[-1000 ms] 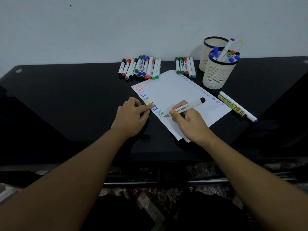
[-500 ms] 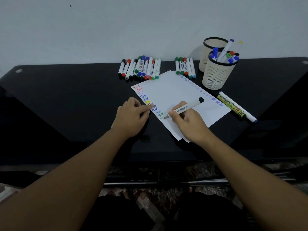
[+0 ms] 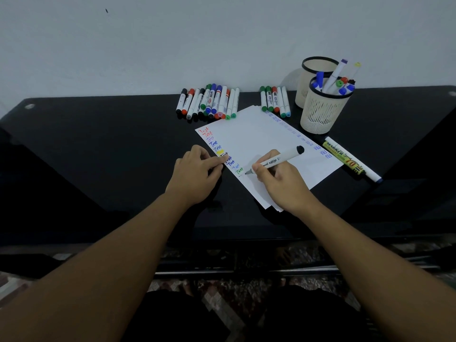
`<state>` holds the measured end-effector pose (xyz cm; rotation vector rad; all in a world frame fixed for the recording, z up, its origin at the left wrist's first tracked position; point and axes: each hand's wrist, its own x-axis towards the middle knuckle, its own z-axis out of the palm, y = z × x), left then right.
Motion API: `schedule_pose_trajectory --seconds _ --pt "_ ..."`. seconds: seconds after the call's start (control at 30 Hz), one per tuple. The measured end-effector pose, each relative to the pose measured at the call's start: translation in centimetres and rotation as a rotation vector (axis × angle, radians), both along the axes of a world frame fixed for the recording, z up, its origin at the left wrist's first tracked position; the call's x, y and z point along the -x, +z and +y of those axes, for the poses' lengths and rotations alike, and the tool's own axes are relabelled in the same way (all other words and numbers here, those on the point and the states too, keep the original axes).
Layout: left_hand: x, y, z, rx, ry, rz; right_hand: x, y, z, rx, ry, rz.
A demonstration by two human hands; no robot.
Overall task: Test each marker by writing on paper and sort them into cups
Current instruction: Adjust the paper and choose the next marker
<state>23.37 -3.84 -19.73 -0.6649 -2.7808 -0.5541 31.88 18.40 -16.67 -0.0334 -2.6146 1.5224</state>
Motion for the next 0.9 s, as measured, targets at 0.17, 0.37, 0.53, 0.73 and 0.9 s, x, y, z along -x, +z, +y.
schedule_pose_trajectory --seconds 0.17,0.37,0.53,0.73,0.9 --pt "0.0 0.1 0.0 -0.001 -0.001 -0.008 0.06 0.09 -0.1 -0.051 0.007 0.026" --pt "0.03 0.01 0.03 -0.016 -0.001 -0.002 -0.15 0.07 0.06 0.018 0.007 0.006" --pt "-0.05 0.0 0.0 -0.018 -0.006 0.011 -0.08 0.08 -0.1 -0.036 -0.005 0.04" --pt "-0.02 0.03 -0.03 -0.014 -0.015 0.015 0.21 -0.23 0.18 0.173 -0.054 0.051" --pt "-0.1 0.16 -0.05 -0.033 -0.021 0.014 0.44 -0.43 0.16 0.198 -0.049 0.064"
